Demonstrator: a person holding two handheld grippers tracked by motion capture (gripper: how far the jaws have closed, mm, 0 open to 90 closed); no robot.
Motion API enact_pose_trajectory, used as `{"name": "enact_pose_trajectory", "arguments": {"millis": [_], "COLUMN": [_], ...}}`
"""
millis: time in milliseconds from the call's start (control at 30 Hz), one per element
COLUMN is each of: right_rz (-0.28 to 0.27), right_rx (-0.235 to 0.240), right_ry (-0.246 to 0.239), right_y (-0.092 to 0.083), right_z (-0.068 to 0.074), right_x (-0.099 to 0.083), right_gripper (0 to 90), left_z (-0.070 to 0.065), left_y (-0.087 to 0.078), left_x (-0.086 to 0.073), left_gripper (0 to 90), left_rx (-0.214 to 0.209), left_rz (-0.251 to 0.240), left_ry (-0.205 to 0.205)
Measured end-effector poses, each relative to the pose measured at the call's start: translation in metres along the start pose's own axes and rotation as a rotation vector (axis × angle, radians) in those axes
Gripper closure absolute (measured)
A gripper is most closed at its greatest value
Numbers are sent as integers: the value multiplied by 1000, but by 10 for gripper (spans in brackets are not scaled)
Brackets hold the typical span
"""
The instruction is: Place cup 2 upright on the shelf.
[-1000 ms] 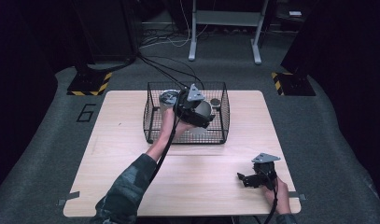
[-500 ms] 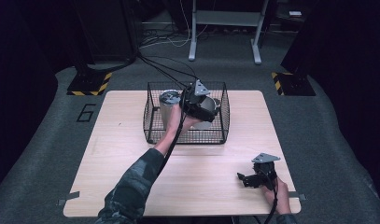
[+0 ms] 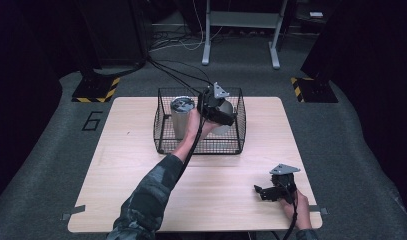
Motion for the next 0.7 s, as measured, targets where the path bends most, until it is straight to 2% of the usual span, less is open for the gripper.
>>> {"name": "enact_pose_trajectory", "arguments": {"millis": [300, 700], "right_rz": [-2, -2], "right_rx": [-1, -1], "right_ry": [0, 0], "right_y": [0, 0], "right_z": [0, 0], "right_x": [0, 0], "right_gripper": [0, 0], "left_z": [4, 6], "left_y": [18, 39], "left_x": [-4, -14], "left_gripper": [63, 63], "left_rx": [18, 6], "left_rz": [29, 69], "left_ry": [-14, -35]}}
Point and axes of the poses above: each handheld gripper's, and its own axes: y roughly forward along the jaws, x roughly out of its top, z roughly to its left, the point moved 3 cm from there along y, roughly forward along the jaws, and after that the axes turned 6 degrees about y, right-handed, at the moved point
